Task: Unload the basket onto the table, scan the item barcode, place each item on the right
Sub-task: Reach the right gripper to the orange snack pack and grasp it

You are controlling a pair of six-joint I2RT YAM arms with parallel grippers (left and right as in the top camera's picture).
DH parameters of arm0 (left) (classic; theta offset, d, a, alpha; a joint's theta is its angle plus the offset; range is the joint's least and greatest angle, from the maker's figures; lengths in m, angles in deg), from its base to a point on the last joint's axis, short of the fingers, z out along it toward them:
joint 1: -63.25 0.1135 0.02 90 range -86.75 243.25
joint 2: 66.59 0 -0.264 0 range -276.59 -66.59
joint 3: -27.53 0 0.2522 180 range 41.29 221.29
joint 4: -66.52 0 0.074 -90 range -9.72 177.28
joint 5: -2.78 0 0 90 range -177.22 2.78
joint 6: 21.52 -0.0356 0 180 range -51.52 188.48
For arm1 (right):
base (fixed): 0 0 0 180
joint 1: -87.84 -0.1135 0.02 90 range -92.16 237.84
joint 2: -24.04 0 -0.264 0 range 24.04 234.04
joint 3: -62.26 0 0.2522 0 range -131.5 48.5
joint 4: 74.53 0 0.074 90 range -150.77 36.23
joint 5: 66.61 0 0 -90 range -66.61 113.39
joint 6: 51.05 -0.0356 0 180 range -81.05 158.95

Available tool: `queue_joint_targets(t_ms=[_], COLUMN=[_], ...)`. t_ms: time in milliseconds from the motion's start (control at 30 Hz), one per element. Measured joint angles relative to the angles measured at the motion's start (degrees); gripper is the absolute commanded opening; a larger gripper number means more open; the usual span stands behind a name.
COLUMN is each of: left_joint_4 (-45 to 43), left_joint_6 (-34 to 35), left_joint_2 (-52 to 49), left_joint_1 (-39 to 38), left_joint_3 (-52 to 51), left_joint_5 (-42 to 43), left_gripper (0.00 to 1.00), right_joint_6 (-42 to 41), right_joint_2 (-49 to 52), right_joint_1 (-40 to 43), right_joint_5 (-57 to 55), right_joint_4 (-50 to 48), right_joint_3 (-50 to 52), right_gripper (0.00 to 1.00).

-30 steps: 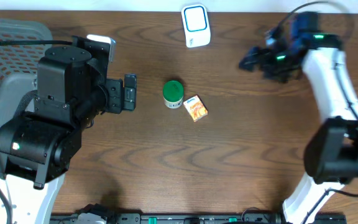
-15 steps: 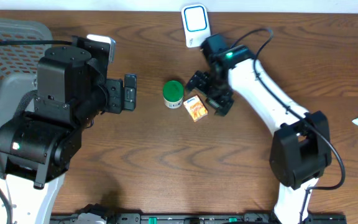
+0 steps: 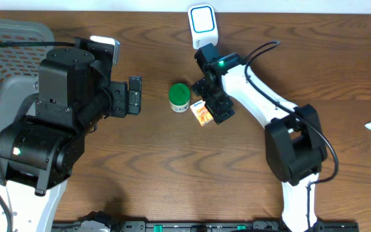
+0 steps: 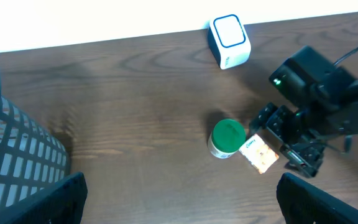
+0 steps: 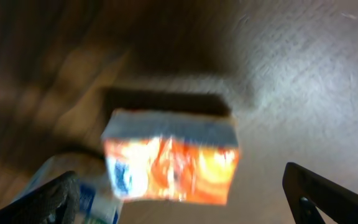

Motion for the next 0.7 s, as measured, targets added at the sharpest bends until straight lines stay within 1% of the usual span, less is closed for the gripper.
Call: queue_joint_targets(t_ms=[133,267,300,400,500,567,633,667,700], left_joint_4=[0.0,0.0,0.0,0.0,0.0,0.0,0.0,0.0,0.0], left_joint_6=[0.0,0.0,0.0,0.0,0.0,0.0,0.0,0.0,0.0], left_joint_2=[0.0,0.0,0.0,0.0,0.0,0.0,0.0,0.0,0.0], left_joint_1=[0.0,0.0,0.0,0.0,0.0,0.0,0.0,0.0,0.0], left_joint_3=[0.0,0.0,0.0,0.0,0.0,0.0,0.0,0.0,0.0], left_joint_5=[0.0,0.0,0.0,0.0,0.0,0.0,0.0,0.0,0.0], left_gripper=[0.98,0.98,0.98,0.98,0.98,0.98,0.98,0.98,0.98], right_joint_6=[0.0,0.2,0.4,1.6,3.2,5.3,6.9,8.3,9.4], right_joint_2=[2.3,4.0,4.1,4.1,4.1,4.1,4.1,4.1,4.1], right_joint_1=[0.0,0.0,0.0,0.0,-0.2,-0.3,-0.3,-0.3,-0.3], right_joint_5=[-0.3,-0.4,-0.4,-0.4,-0.4,-0.5,-0.5,-0.8,-1.0], right_joint_4=[-3.6,-4.0,-4.0,-3.4,-2.7,-2.2,-1.4,-0.7,-0.3], right_joint_3=[0.0,0.0,0.0,0.0,0.0,0.0,0.0,0.0,0.0], right_gripper=[0.99,0.99,0.96,0.84,0.8,0.74,0.73,0.7,0.64])
